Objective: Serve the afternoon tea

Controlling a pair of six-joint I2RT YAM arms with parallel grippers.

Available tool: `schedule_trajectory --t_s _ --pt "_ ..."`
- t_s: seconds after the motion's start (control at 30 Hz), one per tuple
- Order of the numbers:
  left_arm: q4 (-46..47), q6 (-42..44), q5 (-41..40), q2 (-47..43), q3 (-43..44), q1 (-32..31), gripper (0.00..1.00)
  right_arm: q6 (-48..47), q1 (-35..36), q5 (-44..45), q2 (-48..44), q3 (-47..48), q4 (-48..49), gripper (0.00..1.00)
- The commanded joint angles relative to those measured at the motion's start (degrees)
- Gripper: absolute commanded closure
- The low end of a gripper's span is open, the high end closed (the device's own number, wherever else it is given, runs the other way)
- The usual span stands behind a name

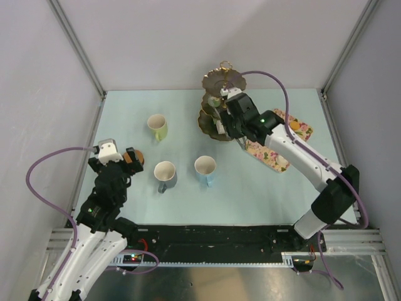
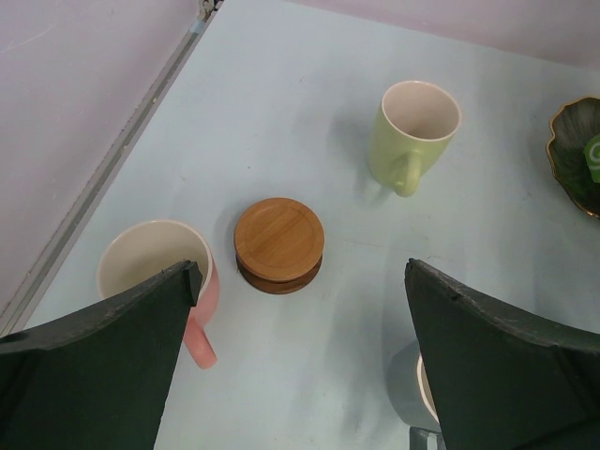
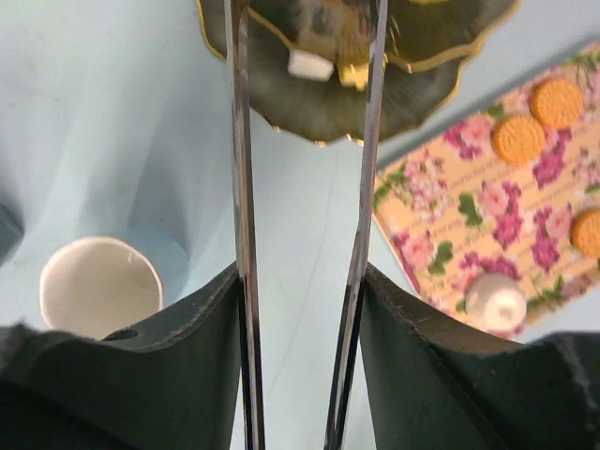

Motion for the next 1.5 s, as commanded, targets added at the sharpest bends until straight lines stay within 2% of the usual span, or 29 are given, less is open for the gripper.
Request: schedule_trajectory --t_s 0.0,0.27,0.4,0.57,0.73,0.93,1.47 --pt "1.62 0.93 -0.21 -0.09 -0.20 -0.27 0.02 4.11 0.08 1.44 -6.89 -3.19 -7.30 0.49" --pt "1.69 0.84 -0.36 0.72 -0.23 -0.28 0.02 12.54 -1.56 3.25 -15.69 -10.26 -19.33 0.52" --pt "1.64 0.84 -0.27 1.07 -0.21 -0.27 0.02 17.46 -5.65 2.70 -18.99 -13.89 -25.10 0.52" --pt "1.62 0.84 -0.08 1.59 -0.21 -0.27 0.02 21.32 -11.42 -0.92 -22.59 -19.00 -27.25 0.52" --pt "1.63 0.84 0.11 2.11 -0.25 -0.42 0.02 22.18 -17.55 -3.05 -24.43 -24.19 -26.41 0.51" --pt "1.62 0.84 0.19 2.45 -0.23 -0.45 0.02 20.54 -21.51 -5.13 -23.86 -26.68 -22.91 0.51" --pt "1.63 0.99 0.01 2.73 -0.20 -0.46 0.02 18.86 -24.94 -6.38 -18.35 -27.30 -18.24 0.47"
